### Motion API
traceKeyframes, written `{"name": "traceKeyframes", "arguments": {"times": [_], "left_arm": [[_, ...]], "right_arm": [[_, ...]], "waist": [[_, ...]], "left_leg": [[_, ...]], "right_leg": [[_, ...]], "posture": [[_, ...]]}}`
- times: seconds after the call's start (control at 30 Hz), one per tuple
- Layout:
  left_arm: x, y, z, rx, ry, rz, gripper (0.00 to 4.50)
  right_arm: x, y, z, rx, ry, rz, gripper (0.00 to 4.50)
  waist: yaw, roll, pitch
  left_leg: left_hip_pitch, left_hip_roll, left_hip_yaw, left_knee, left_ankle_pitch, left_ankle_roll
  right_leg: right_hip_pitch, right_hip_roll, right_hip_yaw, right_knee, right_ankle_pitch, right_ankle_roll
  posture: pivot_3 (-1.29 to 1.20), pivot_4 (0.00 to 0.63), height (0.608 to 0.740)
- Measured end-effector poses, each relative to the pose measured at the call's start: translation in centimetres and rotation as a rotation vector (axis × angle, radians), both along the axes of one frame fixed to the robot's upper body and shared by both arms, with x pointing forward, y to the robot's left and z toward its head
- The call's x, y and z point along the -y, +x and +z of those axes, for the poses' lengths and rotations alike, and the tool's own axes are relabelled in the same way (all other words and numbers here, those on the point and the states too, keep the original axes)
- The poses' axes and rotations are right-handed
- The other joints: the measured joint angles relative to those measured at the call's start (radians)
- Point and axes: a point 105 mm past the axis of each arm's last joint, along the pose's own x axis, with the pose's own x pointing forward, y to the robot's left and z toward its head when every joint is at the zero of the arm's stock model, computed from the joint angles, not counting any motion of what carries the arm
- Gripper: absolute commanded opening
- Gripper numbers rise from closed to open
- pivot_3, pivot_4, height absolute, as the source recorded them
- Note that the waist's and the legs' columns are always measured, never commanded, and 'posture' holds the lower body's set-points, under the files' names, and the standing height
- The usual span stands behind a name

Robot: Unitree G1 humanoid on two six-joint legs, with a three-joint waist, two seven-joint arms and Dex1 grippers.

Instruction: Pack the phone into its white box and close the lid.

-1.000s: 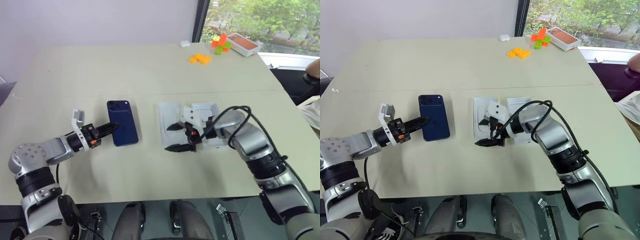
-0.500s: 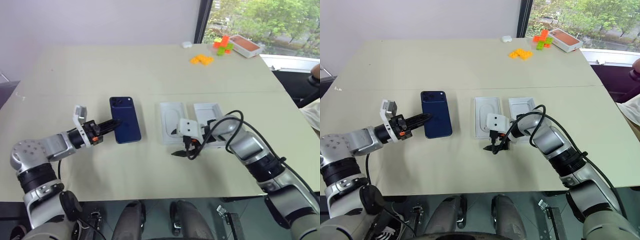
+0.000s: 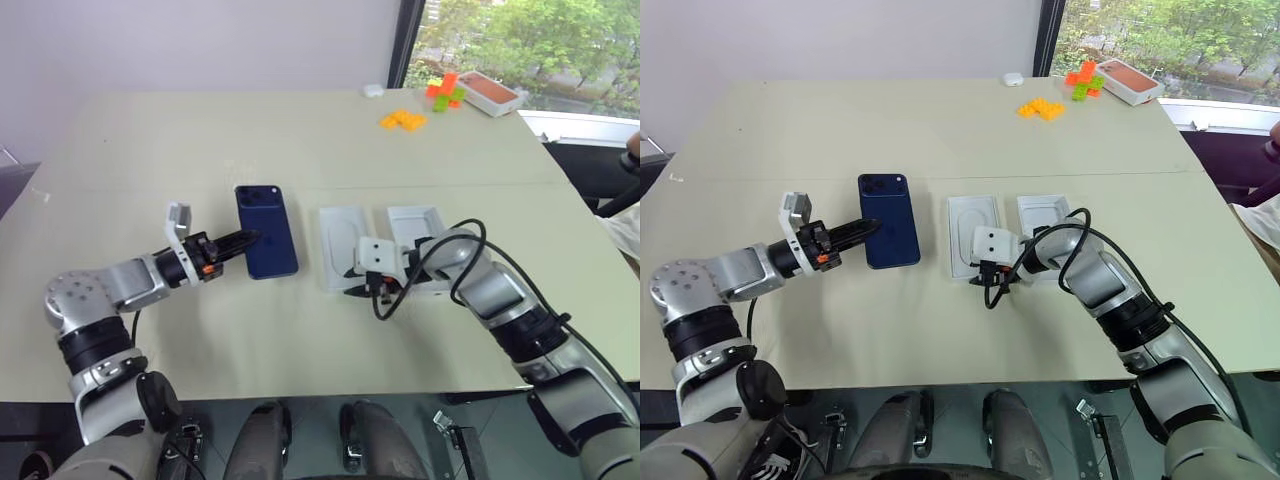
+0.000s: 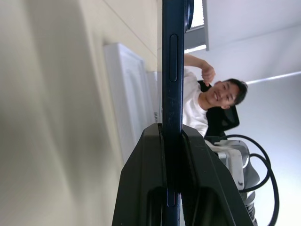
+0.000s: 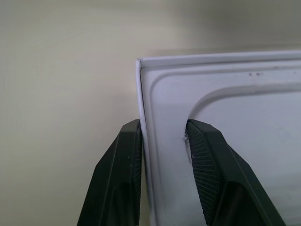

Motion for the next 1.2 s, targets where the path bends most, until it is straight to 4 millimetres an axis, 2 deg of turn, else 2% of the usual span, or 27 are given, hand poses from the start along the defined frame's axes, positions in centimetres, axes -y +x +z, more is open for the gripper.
{"name": "traceKeyframes", "arguments": {"times": [0.13,0.5,0.63,0.73,0.83,0.9,1.2], "left_arm": [[0.9,0.8,-0.4,-0.011,0.029,0.011,0.00],[2.2,1.2,-0.5,-0.016,0.039,-0.030,0.00],[2.9,1.5,0.1,0.006,0.043,-0.052,0.00],[3.7,1.7,0.5,0.031,0.042,-0.079,0.00],[4.7,1.6,-0.2,0.014,0.065,-0.115,0.00],[5.3,1.6,-0.8,-0.005,0.071,-0.136,0.00],[8.3,2.5,-1.7,-0.031,0.090,-0.217,0.00]], "right_arm": [[-2.1,-0.8,0.6,-0.025,0.051,-0.004,1.56],[-2.3,-1.4,0.2,-0.010,0.037,0.009,1.56],[-2.2,-1.0,2.2,-0.054,0.166,-0.035,1.56],[-0.2,-1.0,4.9,-0.112,0.287,-0.056,1.56],[1.5,-1.1,6.2,-0.139,0.331,-0.077,2.36],[2.2,-1.2,5.9,-0.149,0.317,-0.084,3.30],[4.1,-0.2,5.8,-0.095,0.322,-0.155,3.30]], "waist": [[0.001,0.000,0.000],[0.002,0.000,0.000],[0.002,0.000,0.000],[0.008,0.000,0.000],[0.005,0.000,0.000],[0.004,0.000,0.000],[0.002,0.000,0.000]], "left_leg": [[0.000,0.000,0.000,0.000,0.000,0.000],[0.000,0.000,0.000,0.001,0.000,0.000],[0.000,0.000,0.000,0.001,0.000,0.000],[-0.001,-0.001,0.000,0.001,0.000,0.000],[-0.001,-0.001,0.000,0.001,0.000,0.001],[0.000,0.000,0.000,0.001,0.000,0.001],[0.000,0.000,0.000,0.002,0.000,0.002]], "right_leg": [[-0.001,0.001,0.000,0.001,0.000,0.000],[0.000,0.001,0.000,0.001,0.000,0.000],[0.000,0.001,0.000,0.002,0.000,0.000],[0.000,0.000,0.000,0.001,0.000,0.000],[0.001,0.000,0.000,0.000,0.000,0.000],[0.001,0.001,0.000,0.000,0.000,0.000],[0.000,0.002,0.000,0.002,0.000,0.000]], "posture": [[0.00,0.150,0.740],[0.00,0.150,0.740],[0.00,0.150,0.740],[0.00,0.150,0.740],[0.00,0.150,0.740],[0.00,0.150,0.740],[0.00,0.150,0.740]]}}
